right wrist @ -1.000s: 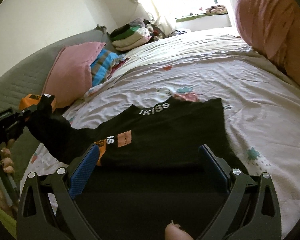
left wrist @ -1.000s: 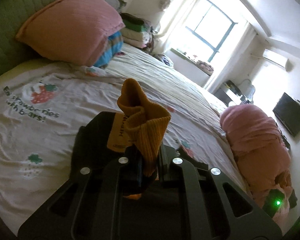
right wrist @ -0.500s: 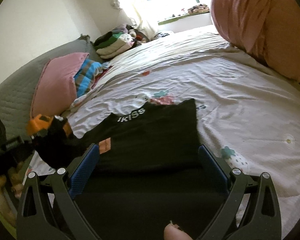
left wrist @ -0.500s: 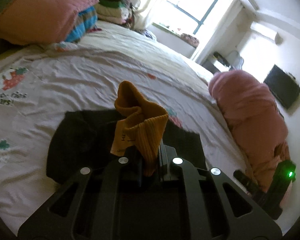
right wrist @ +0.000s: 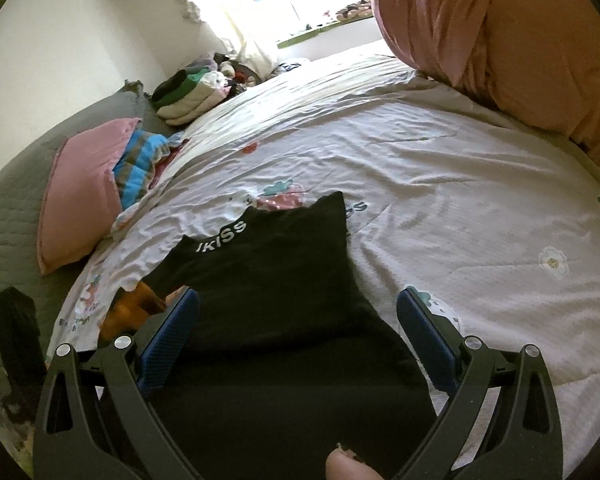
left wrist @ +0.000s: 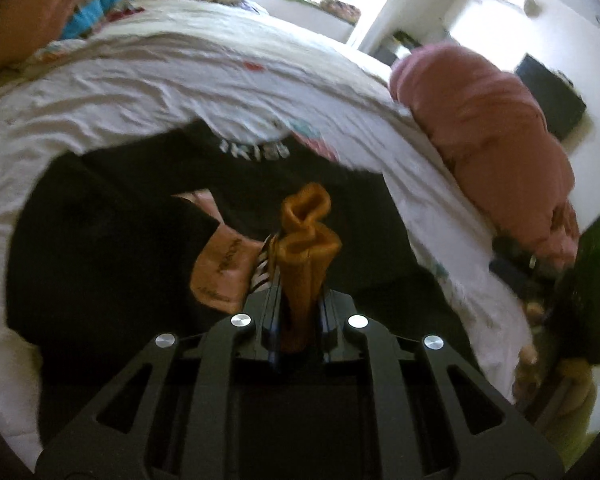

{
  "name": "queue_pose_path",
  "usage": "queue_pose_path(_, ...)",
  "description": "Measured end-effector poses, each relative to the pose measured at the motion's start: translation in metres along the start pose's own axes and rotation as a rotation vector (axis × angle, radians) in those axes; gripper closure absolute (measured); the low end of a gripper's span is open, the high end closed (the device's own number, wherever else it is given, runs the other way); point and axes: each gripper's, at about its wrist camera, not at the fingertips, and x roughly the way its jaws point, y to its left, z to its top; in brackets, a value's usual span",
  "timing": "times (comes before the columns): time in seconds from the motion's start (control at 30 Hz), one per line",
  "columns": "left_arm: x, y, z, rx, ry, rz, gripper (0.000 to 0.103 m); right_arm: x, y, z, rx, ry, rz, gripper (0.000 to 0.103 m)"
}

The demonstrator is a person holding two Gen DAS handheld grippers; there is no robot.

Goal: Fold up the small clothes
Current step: 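Fold the held sleeve across the shirt body with the left tool and release, then grasp the folded orange cuff with the right tool and lift it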

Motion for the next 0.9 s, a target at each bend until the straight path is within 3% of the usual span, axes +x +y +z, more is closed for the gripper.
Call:
queue_pose_path(0.17, 0.012, -0.003, -0.01, 0.049, 0.054, -0.033, 0.067, 0.007, 0.003, 0.0, 0.003, 0.015, -0.008, 0.005)
queue_pose_path(0.23, 0.008, -0.002, -0.012, 0.063, 0.049, -0.043, 0.063, 0.011, 0.006, -0.001, -0.003, 0.028, -0.008, 0.005)
queue_pose_path(0.37, -0.008, 0.011, -0.003, 0.073, 0.004, -0.028, 0.044, 0.032, 0.02, -0.01, -0.035, 0.099, 0.0, 0.005)
queue_pose_path(0.47, -0.021, 0.027, 0.01, 0.062, -0.024, 0.012, 0.036, 0.045, 0.039, -0.02, -0.087, 0.142, 0.02, 0.006)
queue_pose_path(0.6, -0.04, 0.049, 0.027, 0.027, -0.073, 0.07, 0.03, 0.064, 0.067, -0.033, -0.151, 0.211, 0.072, 0.021)
queue_pose_path(0.7, -0.054, 0.064, 0.03, 0.005, -0.118, 0.113, 0.028, 0.078, 0.082, -0.043, -0.195, 0.253, 0.058, 0.025)
queue_pose_path(0.77, -0.06, 0.077, 0.031, -0.038, -0.141, 0.121, 0.017, 0.089, 0.087, -0.053, -0.206, 0.295, 0.053, 0.028)
queue_pose_path(0.83, -0.065, 0.087, 0.031, -0.074, -0.154, 0.124, 0.017, 0.098, 0.089, -0.061, -0.215, 0.325, 0.049, 0.031)
queue_pose_path(0.9, -0.072, 0.096, 0.032, -0.105, -0.172, 0.14, 0.017, 0.104, 0.091, -0.067, -0.215, 0.339, 0.045, 0.044)
